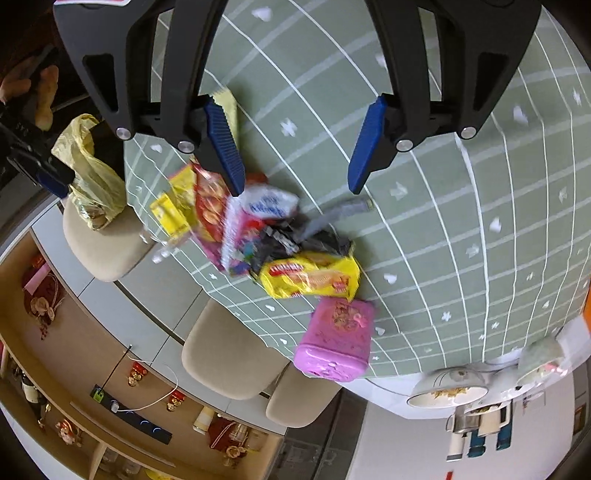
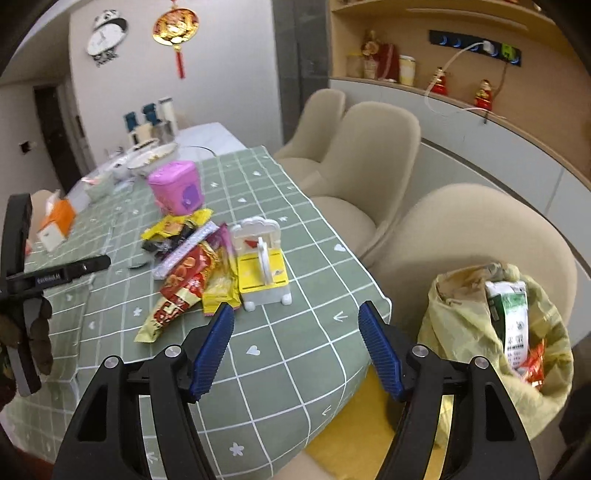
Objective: Collect trash
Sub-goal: 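Return to the table and grasp the pink juice box with the right tool, then grasp the yellow nabati wafer bag with the left tool while the right tool holds the juice box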
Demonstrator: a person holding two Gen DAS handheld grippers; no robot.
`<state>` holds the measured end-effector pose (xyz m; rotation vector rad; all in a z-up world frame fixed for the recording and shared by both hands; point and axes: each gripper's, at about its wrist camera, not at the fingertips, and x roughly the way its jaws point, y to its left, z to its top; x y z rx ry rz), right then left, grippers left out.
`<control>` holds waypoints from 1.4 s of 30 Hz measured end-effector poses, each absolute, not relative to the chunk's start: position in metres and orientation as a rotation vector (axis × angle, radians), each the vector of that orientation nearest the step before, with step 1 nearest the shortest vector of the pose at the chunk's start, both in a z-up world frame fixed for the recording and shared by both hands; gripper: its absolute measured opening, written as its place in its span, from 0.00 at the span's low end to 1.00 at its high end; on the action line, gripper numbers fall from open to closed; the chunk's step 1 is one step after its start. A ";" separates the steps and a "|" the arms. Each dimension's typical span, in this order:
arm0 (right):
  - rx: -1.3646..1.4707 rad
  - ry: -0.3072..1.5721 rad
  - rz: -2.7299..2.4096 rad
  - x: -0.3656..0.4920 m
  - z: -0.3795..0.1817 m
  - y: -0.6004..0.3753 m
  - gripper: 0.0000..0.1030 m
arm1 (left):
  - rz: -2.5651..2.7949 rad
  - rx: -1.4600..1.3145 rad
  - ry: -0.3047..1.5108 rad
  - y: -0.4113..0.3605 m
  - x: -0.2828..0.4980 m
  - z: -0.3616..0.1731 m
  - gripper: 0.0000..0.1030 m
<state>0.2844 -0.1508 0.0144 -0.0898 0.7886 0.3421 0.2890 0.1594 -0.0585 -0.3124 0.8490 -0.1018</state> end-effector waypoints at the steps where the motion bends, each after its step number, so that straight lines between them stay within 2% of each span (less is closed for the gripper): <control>1: -0.090 0.797 0.330 0.284 0.012 -0.149 0.64 | -0.107 -0.305 0.844 0.165 0.299 -0.060 0.54; 6: -0.094 0.831 0.314 0.277 0.000 -0.144 0.64 | -0.087 -0.322 0.841 0.190 0.359 -0.072 0.54; 11: -0.098 0.894 0.371 0.269 -0.015 -0.138 0.64 | -0.023 -0.361 0.950 0.197 0.416 -0.108 0.51; 12: -0.112 0.895 0.380 0.266 -0.016 -0.136 0.64 | -0.024 -0.368 0.967 0.197 0.419 -0.111 0.39; 14: -0.157 0.893 0.382 0.262 -0.020 -0.130 0.64 | -0.022 -0.350 0.972 0.193 0.418 -0.112 0.23; 15: -0.167 0.894 0.385 0.261 -0.022 -0.128 0.64 | -0.040 -0.341 0.982 0.191 0.414 -0.111 0.10; 18: -0.127 0.905 0.408 0.264 -0.025 -0.124 0.64 | -0.042 -0.357 0.996 0.192 0.390 -0.107 0.05; 21: -0.076 0.919 0.426 0.272 -0.026 -0.115 0.64 | -0.020 -0.403 0.997 0.201 0.359 -0.102 0.04; 25: -0.073 0.932 0.463 0.283 -0.027 -0.090 0.54 | 0.017 -0.462 0.983 0.213 0.316 -0.097 0.04; 33: -0.047 0.874 0.499 0.333 -0.017 -0.026 0.53 | -0.001 -0.544 1.020 0.212 0.255 -0.100 0.05; 35: -0.050 0.876 0.489 0.350 -0.019 -0.008 0.52 | -0.038 -0.546 1.027 0.208 0.246 -0.099 0.09; 37: -0.057 0.902 0.465 0.368 -0.026 0.008 0.45 | -0.079 -0.555 1.027 0.205 0.238 -0.095 0.17; 42: -0.137 0.987 0.387 0.403 -0.057 0.042 0.44 | -0.125 -0.496 0.978 0.212 0.225 -0.081 0.35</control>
